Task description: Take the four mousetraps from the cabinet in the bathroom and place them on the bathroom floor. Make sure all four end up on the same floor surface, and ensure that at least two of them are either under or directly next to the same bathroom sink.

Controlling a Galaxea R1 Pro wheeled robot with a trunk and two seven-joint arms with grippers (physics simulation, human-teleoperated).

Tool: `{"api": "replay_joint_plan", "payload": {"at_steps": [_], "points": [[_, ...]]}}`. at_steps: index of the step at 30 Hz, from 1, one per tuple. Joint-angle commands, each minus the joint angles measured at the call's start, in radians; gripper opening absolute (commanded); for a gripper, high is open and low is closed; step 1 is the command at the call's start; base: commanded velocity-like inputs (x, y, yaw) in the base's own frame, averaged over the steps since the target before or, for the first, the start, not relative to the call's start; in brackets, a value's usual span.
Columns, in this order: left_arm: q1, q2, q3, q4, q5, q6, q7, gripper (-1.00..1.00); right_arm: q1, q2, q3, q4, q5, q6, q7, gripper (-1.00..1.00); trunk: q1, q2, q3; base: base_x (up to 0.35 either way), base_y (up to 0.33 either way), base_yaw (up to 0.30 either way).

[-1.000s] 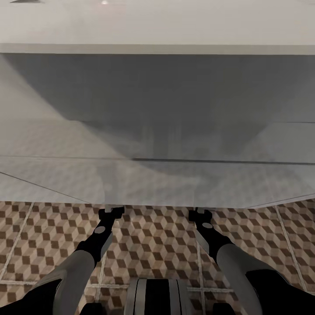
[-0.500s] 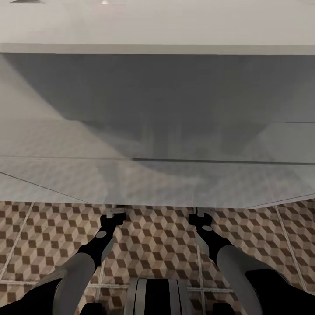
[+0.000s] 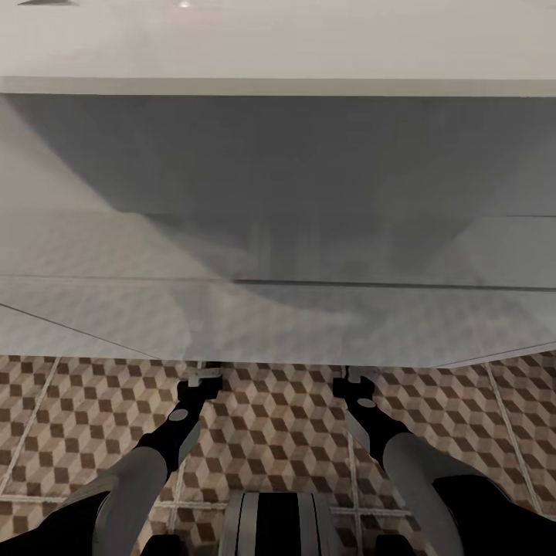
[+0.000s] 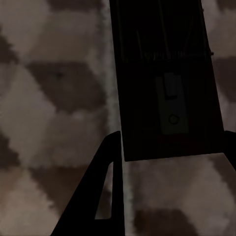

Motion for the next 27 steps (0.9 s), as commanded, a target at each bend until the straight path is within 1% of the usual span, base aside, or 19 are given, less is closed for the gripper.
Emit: {"api": "replay_joint_plan", "payload": {"at_steps": [1,10,23,27], "points": [[-0.001,0.0,0.004,0.001,-0.012,-0.004,0.007,-1.0,-0.001,0.0,0.007,0.002,-0.009,-0.004,0.0,-1.0,0.0,0.0,0.0,0.0,0.0,0.0],[-0.002,0.0,0.004,0.001,-0.012,-0.003,0.007,-1.0,-0.018,0.0,0.006,0.034,-0.01,0.005,0.031,-1.0,0.0,0.0,0.0,0.0,0.0,0.0],[-0.001,0.0,0.004,0.001,-0.012,-0.003,0.007,-1.0,-0.022,0.003,0.005,0.046,-0.011,0.006,0.042,-1.0,0.0,0.0,0.0,0.0,0.0,0.0],[-0.002,0.0,0.004,0.001,-0.012,-0.003,0.007,-1.0,-0.022,0.003,-0.002,0.046,-0.011,0.006,0.05,-1.0,0.0,0.0,0.0,0.0,0.0,0.0]]}}
